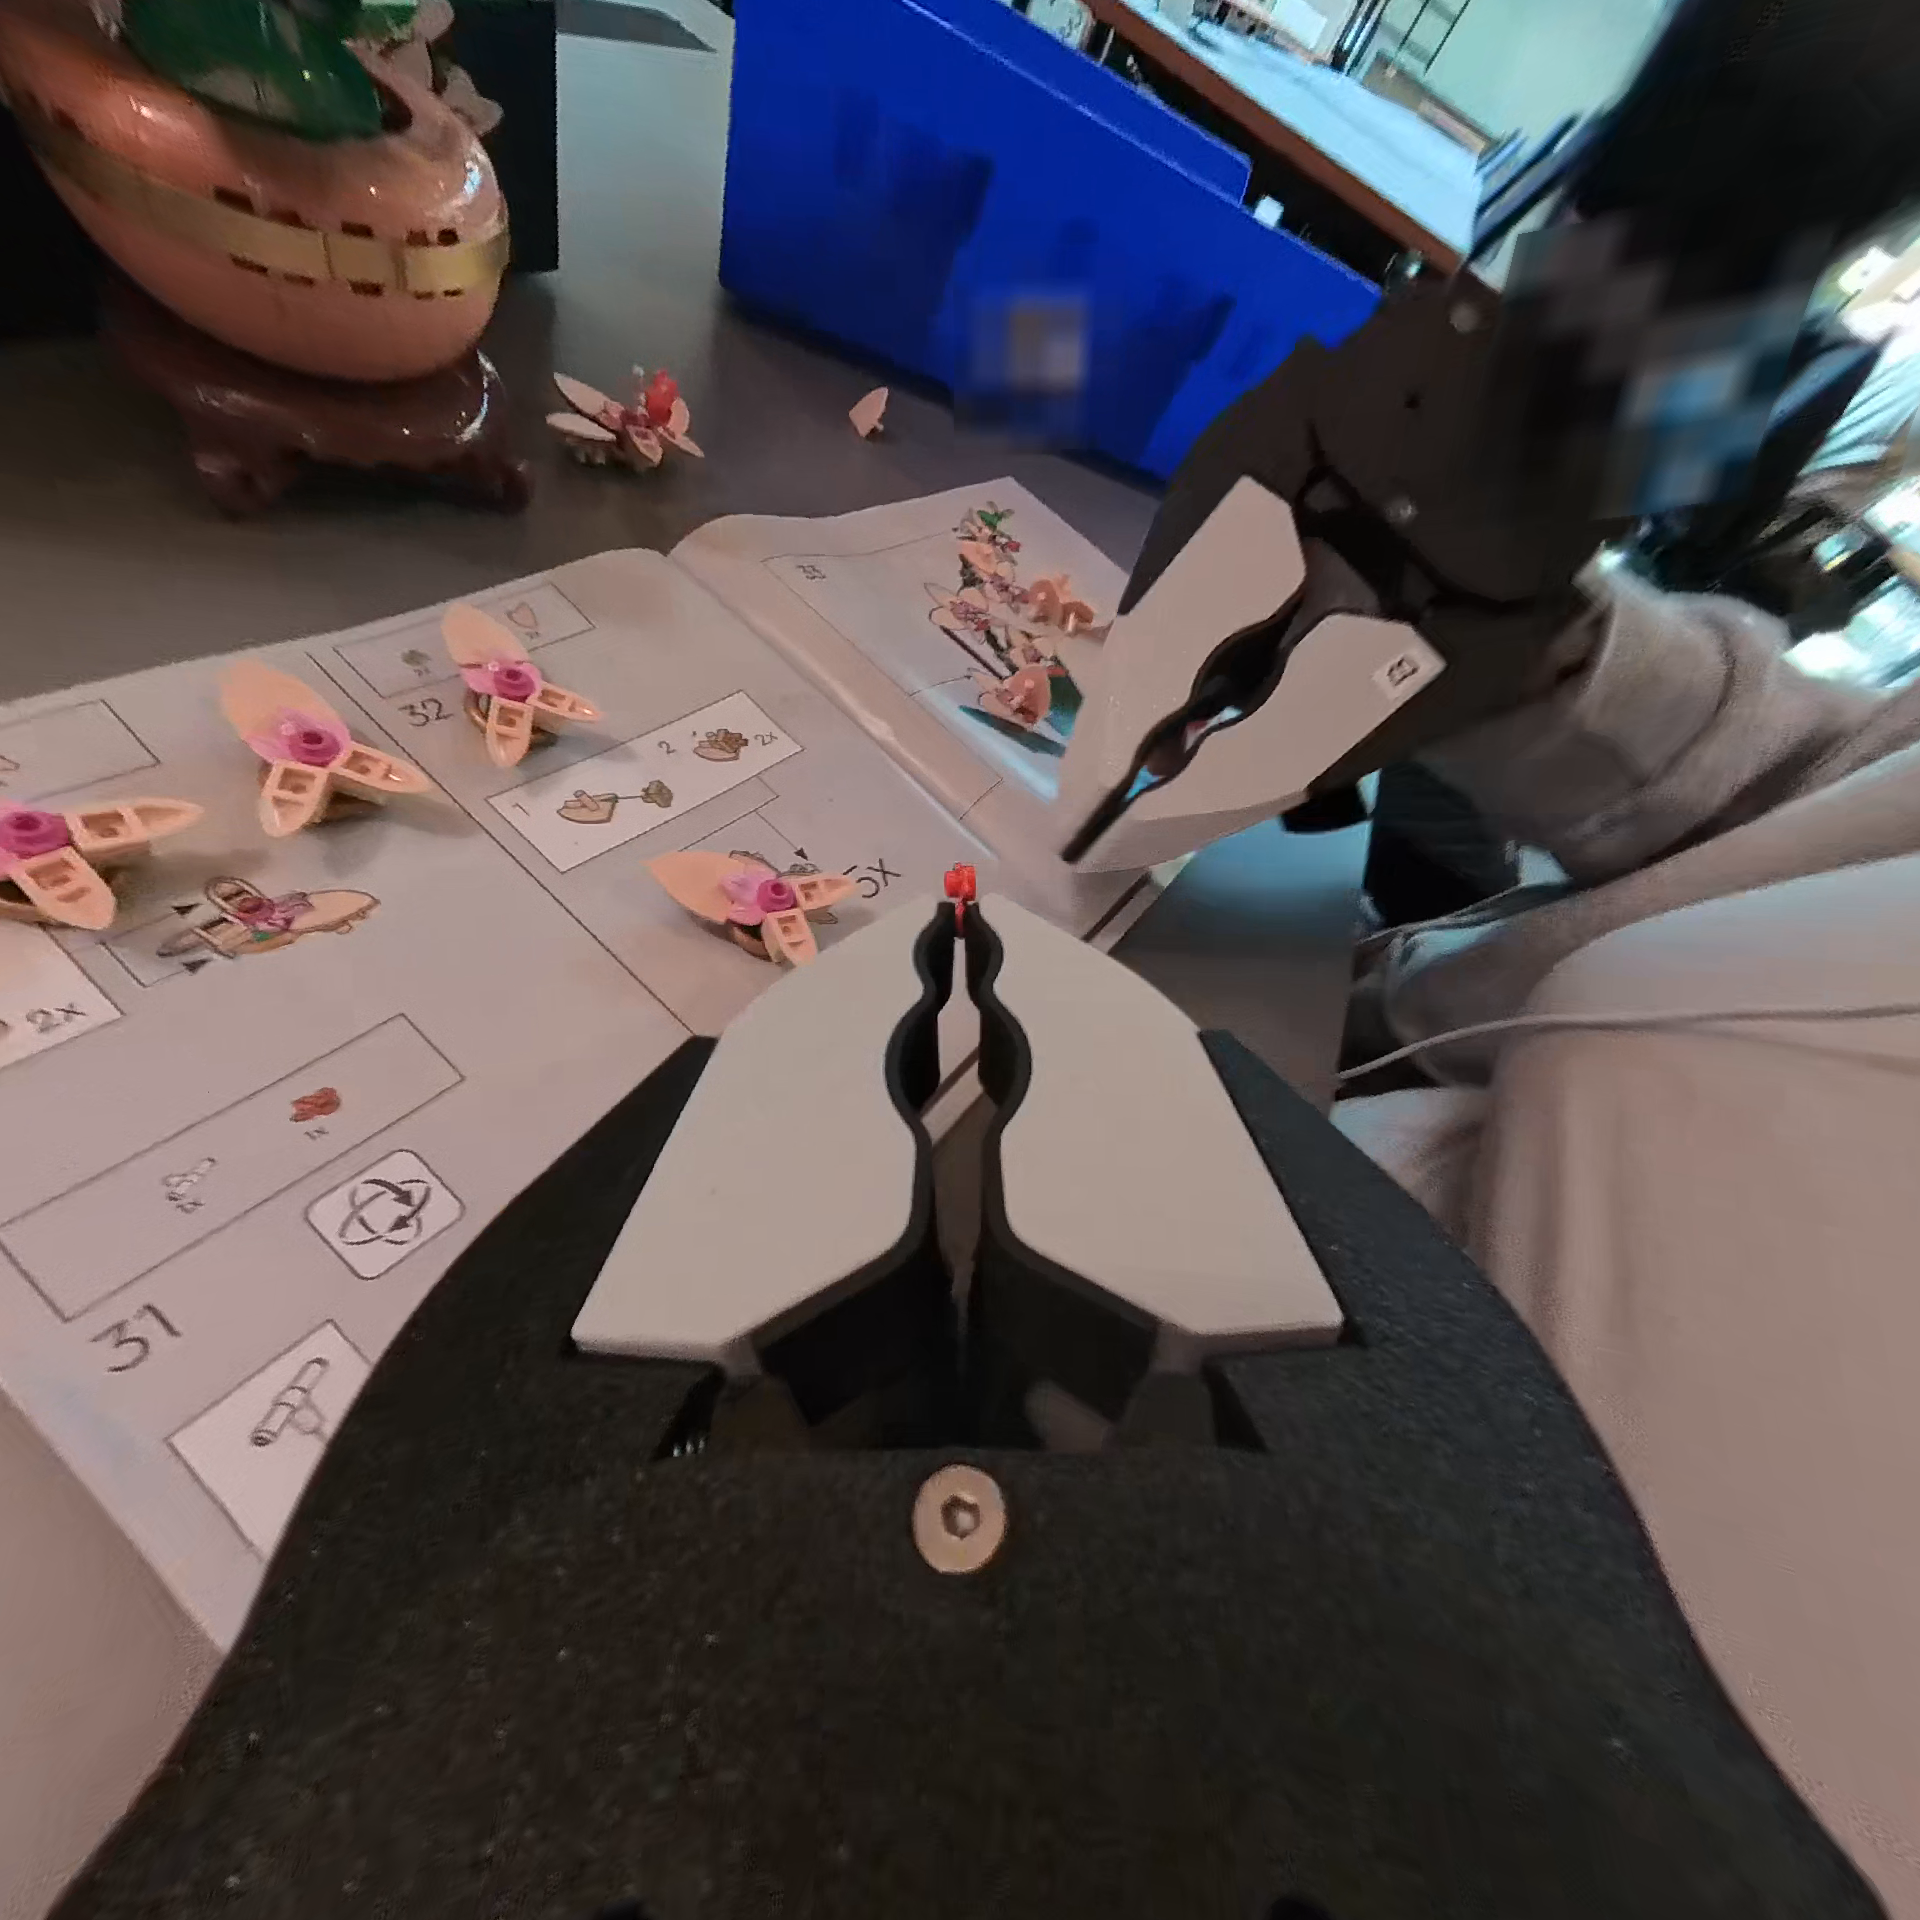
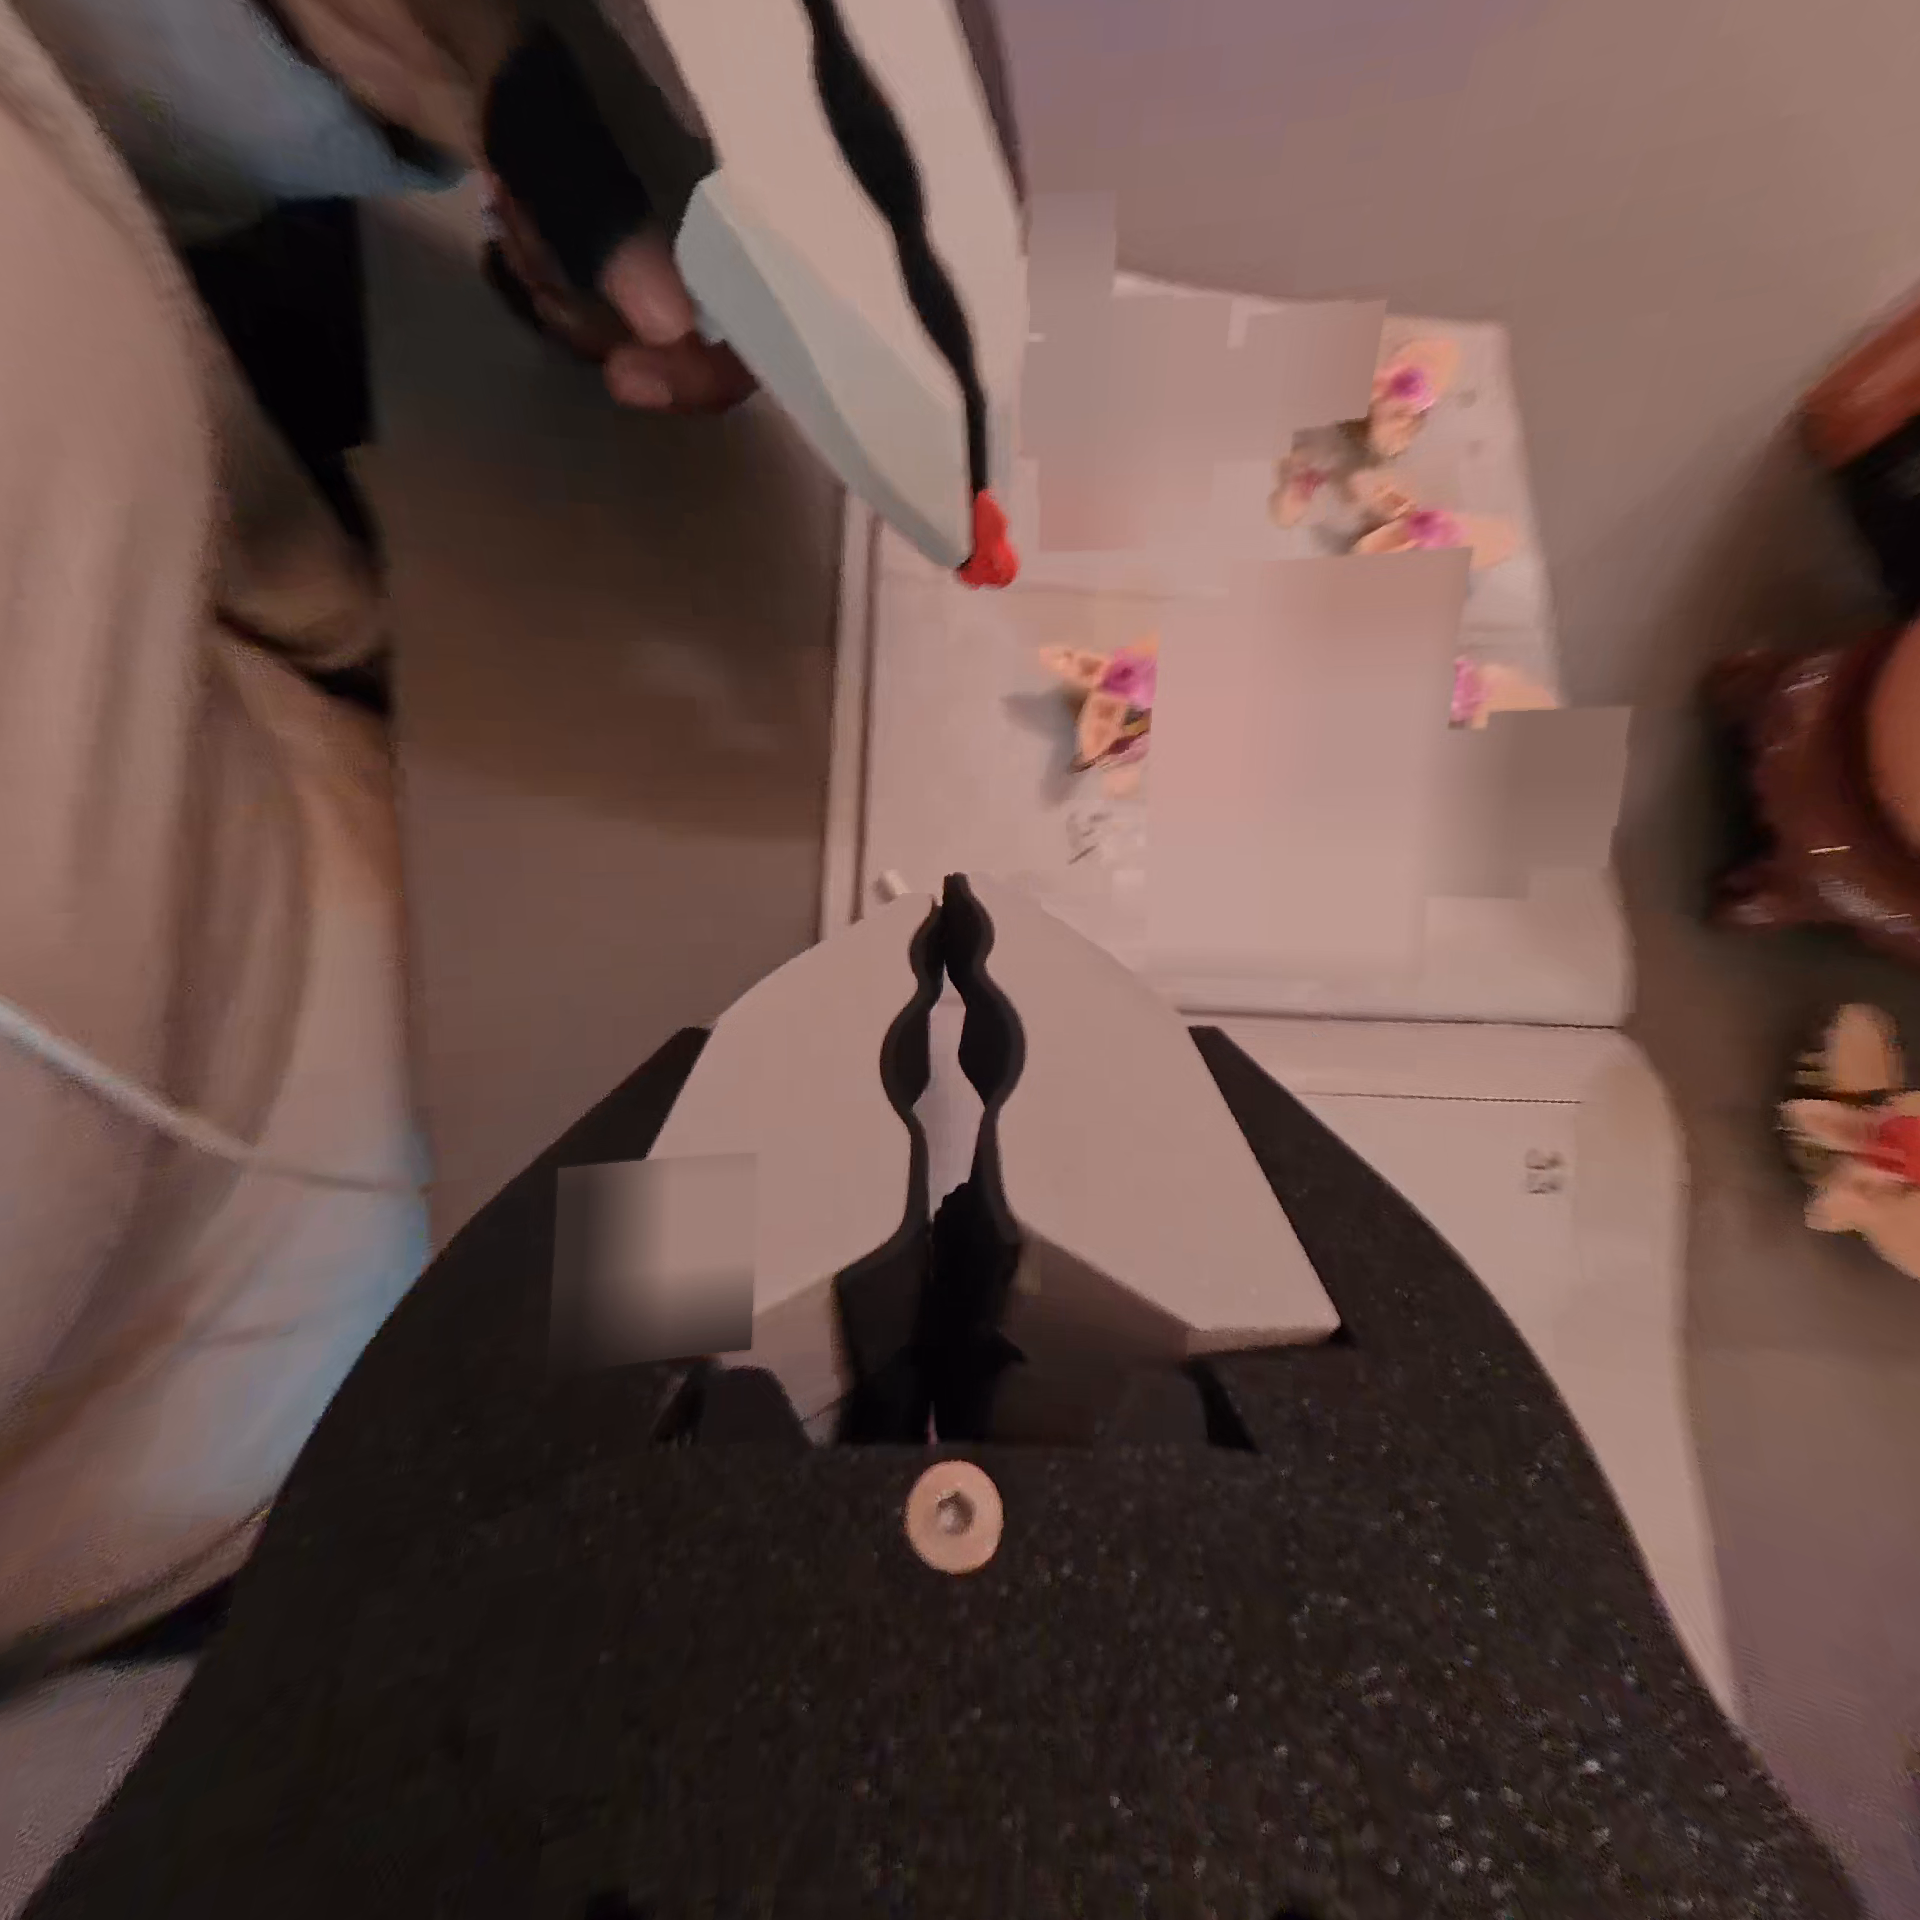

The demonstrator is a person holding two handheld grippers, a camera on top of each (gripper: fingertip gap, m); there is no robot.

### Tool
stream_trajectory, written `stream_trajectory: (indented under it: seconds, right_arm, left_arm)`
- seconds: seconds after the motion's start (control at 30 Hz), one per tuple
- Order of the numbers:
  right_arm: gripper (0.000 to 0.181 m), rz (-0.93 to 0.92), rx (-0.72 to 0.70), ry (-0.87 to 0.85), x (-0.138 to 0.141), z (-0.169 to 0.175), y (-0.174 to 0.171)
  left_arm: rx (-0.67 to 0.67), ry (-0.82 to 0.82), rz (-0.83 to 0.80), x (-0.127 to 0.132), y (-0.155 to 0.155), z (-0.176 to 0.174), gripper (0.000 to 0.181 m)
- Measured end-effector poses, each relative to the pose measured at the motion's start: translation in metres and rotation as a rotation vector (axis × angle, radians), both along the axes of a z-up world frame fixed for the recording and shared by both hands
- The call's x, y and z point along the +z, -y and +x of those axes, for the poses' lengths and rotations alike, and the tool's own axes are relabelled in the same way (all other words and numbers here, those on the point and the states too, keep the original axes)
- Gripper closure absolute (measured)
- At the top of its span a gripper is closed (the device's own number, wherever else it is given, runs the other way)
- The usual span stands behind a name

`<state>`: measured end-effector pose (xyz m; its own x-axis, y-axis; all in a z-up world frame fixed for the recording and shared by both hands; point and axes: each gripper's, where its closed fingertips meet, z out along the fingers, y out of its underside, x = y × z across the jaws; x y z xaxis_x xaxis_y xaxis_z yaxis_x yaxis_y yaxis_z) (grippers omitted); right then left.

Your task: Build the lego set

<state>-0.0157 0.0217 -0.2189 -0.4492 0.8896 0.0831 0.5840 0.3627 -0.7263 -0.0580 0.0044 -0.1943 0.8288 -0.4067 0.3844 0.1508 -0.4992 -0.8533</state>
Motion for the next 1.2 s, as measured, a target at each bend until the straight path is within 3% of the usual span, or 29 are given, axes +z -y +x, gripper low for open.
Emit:
stream_trajectory:
  seconds: [0.03, 0.1, 0.2, 0.37, 0.47, 0.63, 0.77, 0.9, 1.07, 1.2]
  right_arm:
    - [0.181, -0.050, 0.023, 0.063, -0.004, 0.005, 0.001]
    - [0.150, -0.123, 0.041, 0.168, -0.009, 0.009, 0.002]
    - [0.136, -0.193, 0.073, 0.293, -0.016, 0.004, 0.011]
    - [0.156, -0.067, 0.048, 0.278, -0.025, -0.003, 0.002]
    - [0.154, 0.029, 0.037, 0.276, -0.026, -0.001, 0.007]
    - [0.176, 0.004, 0.071, 0.281, -0.026, 0.001, 0.025]
    - [0.158, 0.021, 0.089, 0.342, -0.027, 0.001, 0.026]
    - [0.142, 0.189, 0.159, 0.427, -0.024, 0.001, 0.012]
    - [0.146, 0.146, 0.435, 0.346, -0.017, 0.000, 0.029]
    - [0.148, 0.125, 0.543, 0.355, -0.020, 0.003, 0.033]
  left_arm:
    - [-0.001, -0.035, 0.009, -0.001, 0.000, 0.000, 0.180]
    - [-0.006, -0.067, 0.013, -0.002, 0.000, 0.001, 0.180]
    - [-0.001, -0.078, 0.013, -0.003, -0.002, 0.001, 0.180]
    - [-0.001, -0.067, 0.021, -0.002, -0.002, 0.001, 0.180]
    - [-0.011, -0.056, 0.008, -0.003, -0.002, 0.002, 0.180]
    - [-0.005, -0.025, 0.012, -0.001, -0.002, 0.000, 0.180]
    - [0.004, -0.004, 0.012, -0.001, -0.002, -0.002, 0.180]
    - [0.003, -0.004, 0.017, 0.000, -0.001, -0.002, 0.180]
    - [0.005, 0.018, 0.021, 0.002, -0.001, -0.003, 0.180]
    - [0.032, 0.008, 0.044, 0.004, 0.000, -0.007, 0.180]
